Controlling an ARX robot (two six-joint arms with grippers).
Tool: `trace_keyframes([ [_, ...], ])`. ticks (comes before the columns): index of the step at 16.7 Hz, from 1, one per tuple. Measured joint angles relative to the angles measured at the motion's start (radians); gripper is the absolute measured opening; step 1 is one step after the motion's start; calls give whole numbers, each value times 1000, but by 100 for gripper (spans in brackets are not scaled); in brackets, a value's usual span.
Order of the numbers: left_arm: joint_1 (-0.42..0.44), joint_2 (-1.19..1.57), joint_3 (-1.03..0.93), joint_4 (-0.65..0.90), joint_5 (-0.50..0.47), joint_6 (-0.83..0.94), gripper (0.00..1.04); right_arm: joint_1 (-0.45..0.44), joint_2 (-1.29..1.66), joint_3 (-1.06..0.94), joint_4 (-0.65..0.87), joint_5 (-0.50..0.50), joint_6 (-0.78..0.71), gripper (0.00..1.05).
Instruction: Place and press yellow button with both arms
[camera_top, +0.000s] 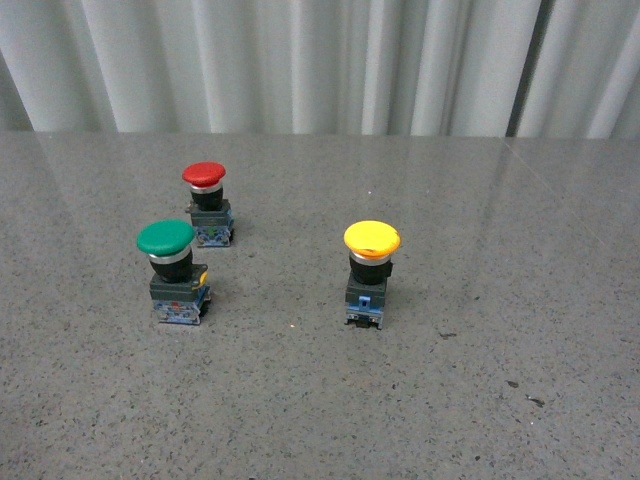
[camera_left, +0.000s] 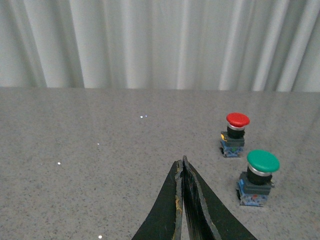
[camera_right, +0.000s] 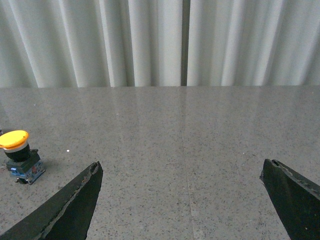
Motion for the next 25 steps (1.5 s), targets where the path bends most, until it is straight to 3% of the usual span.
trace_keyframes([
  [2,96,-44,-22,-23,66,0,2,0,0,0,0,0,0,98],
  [9,90,-179,-80,-67,84,0,2,0,0,0,0,0,0,98],
  [15,90,-279,-83,-176,84,0,2,0,0,0,0,0,0,98],
  [17,90,-437,-83,-355,84,0,2,0,0,0,0,0,0,98],
  [20,90,-438,-82,-349,83,0,2,0,0,0,0,0,0,98],
  [22,90,-438,-82,-351,83,0,10,0,0,0,0,0,0,98],
  [25,90,-438,-82,-351,84,0,37,0,0,0,0,0,0,98],
])
